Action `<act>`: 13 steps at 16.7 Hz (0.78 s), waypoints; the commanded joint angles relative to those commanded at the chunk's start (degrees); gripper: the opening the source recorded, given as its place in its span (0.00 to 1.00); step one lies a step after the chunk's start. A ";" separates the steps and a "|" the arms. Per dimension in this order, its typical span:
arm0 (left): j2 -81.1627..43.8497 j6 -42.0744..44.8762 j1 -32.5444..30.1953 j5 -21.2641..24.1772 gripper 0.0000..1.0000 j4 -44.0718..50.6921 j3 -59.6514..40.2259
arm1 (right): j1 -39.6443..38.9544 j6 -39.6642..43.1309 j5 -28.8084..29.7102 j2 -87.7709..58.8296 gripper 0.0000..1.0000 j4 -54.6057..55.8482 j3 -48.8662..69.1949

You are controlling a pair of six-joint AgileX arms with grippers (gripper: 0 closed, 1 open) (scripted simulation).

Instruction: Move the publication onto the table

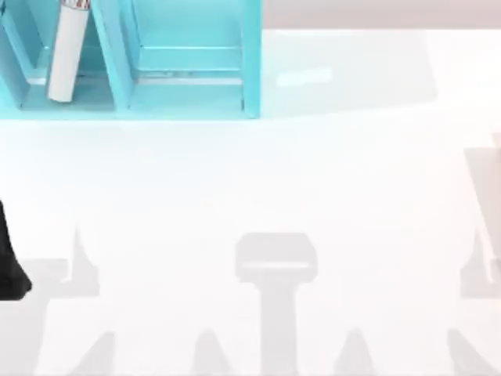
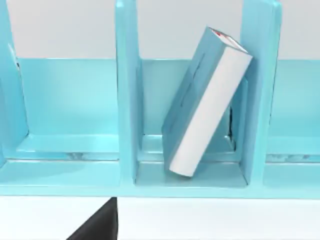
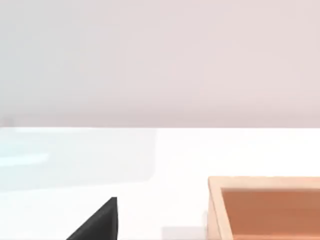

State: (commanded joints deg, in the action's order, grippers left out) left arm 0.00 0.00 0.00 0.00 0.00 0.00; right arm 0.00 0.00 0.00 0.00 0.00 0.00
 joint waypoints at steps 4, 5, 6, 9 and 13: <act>-1.76 0.39 -0.24 -0.06 1.00 -1.58 -0.96 | 0.00 0.00 0.00 0.00 1.00 0.00 0.00; -3.56 0.77 -0.43 -0.16 1.00 -3.12 -1.87 | 0.00 0.00 0.00 0.00 1.00 0.00 0.00; -5.98 1.26 -0.66 -0.31 1.00 -5.07 -3.00 | 0.00 0.00 0.00 0.00 1.00 0.00 0.00; -16.93 3.26 -1.42 -1.12 1.00 -12.78 -7.39 | 0.00 0.00 0.00 0.00 1.00 0.00 0.00; -39.06 6.85 -2.55 -2.75 1.00 -25.71 -14.49 | 0.00 0.00 0.00 0.00 1.00 0.00 0.00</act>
State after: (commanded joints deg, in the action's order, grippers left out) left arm -39.06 6.85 -2.55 -2.75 -25.71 -14.49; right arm 0.00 0.00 0.00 0.00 0.00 0.00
